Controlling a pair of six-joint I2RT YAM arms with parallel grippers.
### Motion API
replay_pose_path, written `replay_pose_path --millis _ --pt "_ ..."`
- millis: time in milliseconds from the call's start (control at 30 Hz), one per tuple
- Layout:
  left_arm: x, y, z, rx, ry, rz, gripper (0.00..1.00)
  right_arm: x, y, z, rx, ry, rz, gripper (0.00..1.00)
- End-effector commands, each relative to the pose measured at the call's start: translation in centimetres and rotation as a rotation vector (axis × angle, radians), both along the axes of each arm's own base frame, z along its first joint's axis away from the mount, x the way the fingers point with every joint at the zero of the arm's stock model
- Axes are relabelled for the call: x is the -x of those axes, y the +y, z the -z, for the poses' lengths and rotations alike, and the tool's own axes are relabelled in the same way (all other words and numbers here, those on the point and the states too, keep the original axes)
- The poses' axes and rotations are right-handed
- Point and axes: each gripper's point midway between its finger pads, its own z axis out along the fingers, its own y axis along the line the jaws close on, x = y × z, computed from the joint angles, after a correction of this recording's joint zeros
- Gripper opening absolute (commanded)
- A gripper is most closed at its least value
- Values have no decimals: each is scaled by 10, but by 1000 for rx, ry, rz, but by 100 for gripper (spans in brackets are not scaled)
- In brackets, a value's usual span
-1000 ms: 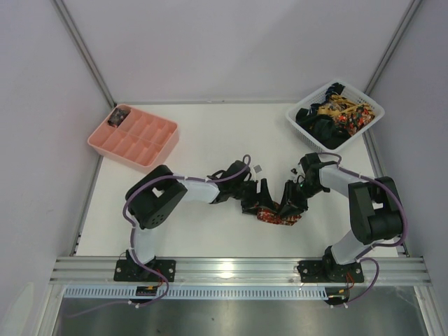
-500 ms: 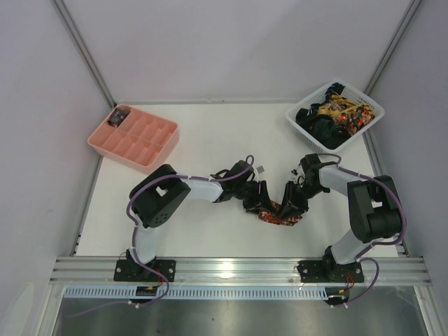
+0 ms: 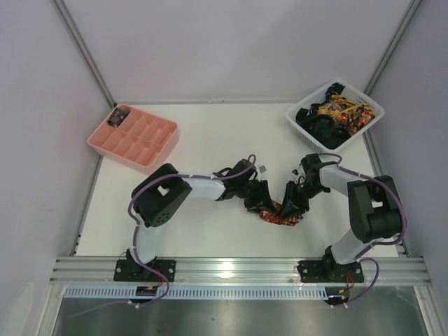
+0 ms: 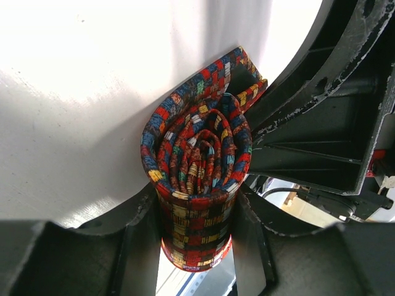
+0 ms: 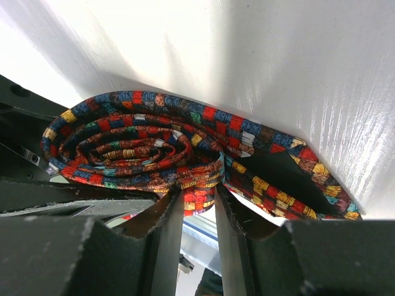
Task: Roll the ties
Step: Place the rolled tie into the container
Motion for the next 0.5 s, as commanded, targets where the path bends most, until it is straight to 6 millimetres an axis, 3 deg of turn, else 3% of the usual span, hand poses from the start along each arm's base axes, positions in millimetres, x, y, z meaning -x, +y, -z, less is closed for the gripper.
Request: replay_pose_path --millis 0,300,467 --pt "-3 0 5 -50 -88 -4 0 -11 0 -5 15 -51 -16 33" --pt "-14 27 -24 -84 -173 25 0 -39 0 -59 -26 -172 33 35" --pt "-27 52 -30 -148 -190 32 0 -47 2 -72 -42 -200 33 35"
